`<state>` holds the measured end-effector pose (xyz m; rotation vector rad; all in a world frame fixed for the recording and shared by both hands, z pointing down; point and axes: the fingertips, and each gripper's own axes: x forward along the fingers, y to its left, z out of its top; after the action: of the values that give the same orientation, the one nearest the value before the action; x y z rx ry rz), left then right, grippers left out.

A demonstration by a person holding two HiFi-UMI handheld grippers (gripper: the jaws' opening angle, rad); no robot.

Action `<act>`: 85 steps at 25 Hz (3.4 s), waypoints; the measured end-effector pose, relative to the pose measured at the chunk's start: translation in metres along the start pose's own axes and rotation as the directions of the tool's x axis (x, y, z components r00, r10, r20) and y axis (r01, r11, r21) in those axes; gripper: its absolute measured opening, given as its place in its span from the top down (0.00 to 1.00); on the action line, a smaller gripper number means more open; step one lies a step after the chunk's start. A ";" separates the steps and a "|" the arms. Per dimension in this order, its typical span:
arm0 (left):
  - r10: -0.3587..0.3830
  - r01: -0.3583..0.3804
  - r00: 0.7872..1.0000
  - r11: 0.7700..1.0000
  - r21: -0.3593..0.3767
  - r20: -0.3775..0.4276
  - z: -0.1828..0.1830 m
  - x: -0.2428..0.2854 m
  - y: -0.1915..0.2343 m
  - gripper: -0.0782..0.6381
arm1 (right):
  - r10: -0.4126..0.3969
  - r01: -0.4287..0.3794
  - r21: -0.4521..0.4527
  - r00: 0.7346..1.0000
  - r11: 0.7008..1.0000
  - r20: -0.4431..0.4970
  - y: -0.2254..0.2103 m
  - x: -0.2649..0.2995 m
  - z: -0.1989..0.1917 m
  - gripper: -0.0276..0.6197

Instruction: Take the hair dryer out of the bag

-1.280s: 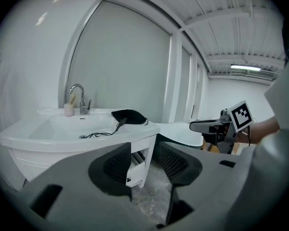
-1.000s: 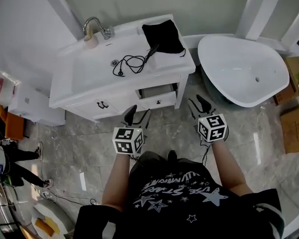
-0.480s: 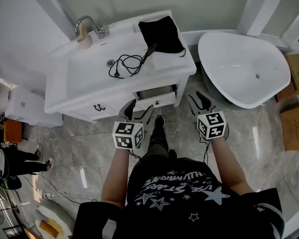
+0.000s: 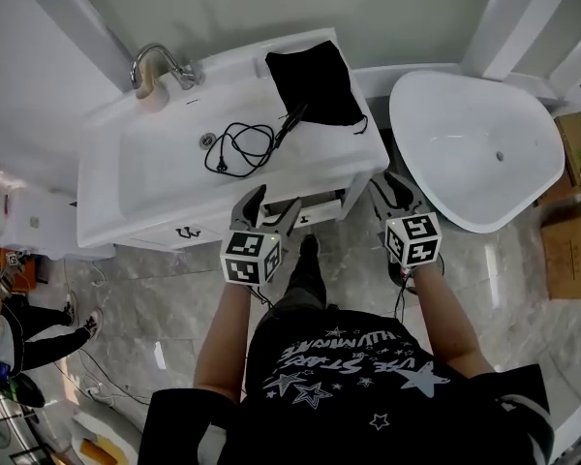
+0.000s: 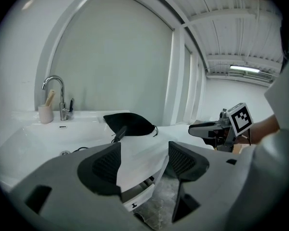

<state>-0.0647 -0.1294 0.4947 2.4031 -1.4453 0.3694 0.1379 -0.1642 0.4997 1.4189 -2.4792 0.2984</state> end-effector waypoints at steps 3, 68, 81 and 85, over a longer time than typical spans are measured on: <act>-0.012 0.012 1.000 1.000 0.003 -0.017 0.008 0.024 0.016 0.44 | -0.019 0.019 -0.014 1.000 1.000 -0.010 -0.014 0.027 0.009 0.72; -0.257 0.303 0.876 0.952 0.051 -0.408 0.007 0.285 0.080 0.46 | -0.165 0.082 -0.261 0.935 0.962 -0.313 -0.078 0.226 0.024 0.92; -0.140 0.178 0.910 0.982 0.063 -0.390 0.010 0.314 0.087 0.57 | -0.155 0.073 -0.258 0.936 0.963 -0.316 -0.075 0.230 0.025 0.92; -0.116 0.160 0.907 0.984 0.077 -0.405 0.009 0.316 0.088 0.60 | -0.162 0.075 -0.271 0.935 0.960 -0.316 -0.078 0.232 0.027 0.92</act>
<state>0.0020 -0.4272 0.6164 2.3145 -1.0907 0.8664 0.0891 -0.3994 0.5549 1.2841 -2.0632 0.1701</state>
